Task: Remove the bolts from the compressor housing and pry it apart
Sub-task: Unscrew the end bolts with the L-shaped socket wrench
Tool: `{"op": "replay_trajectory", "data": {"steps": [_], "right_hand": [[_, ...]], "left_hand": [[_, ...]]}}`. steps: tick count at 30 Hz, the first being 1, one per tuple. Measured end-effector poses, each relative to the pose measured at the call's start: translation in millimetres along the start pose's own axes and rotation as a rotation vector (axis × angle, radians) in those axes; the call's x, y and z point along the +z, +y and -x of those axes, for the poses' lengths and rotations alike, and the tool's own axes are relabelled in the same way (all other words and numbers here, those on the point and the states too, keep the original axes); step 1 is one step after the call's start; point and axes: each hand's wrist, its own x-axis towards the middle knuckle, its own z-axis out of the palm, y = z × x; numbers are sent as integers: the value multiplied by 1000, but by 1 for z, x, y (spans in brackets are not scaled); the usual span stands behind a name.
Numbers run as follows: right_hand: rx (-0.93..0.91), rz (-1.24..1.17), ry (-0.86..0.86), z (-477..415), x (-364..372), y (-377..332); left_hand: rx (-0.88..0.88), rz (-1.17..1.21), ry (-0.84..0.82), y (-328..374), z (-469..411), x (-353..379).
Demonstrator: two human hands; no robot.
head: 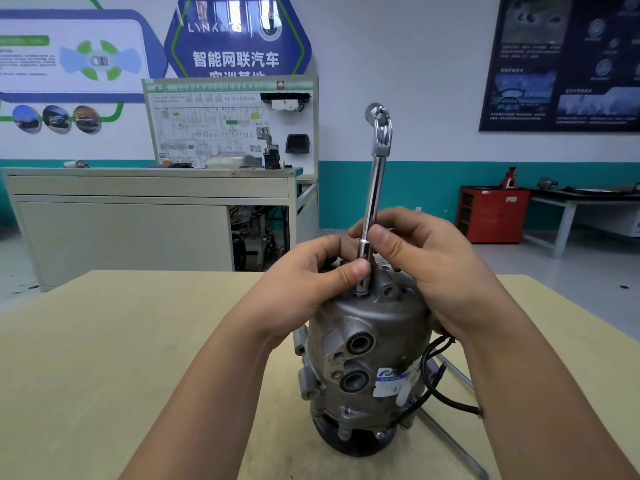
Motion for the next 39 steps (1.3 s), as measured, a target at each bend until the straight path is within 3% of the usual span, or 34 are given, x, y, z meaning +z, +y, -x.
{"op": "replay_trajectory", "data": {"steps": [10,21,39], "right_hand": [[-14,69,87,-2,1,5],[-11,42,23,-4,0,4],[28,-34,46,-1,-3,6]], "left_hand": [[-1,29,43,0,-2,3],[-25,146,-53,3,0,1],[19,17,14,2,-1,3]]}}
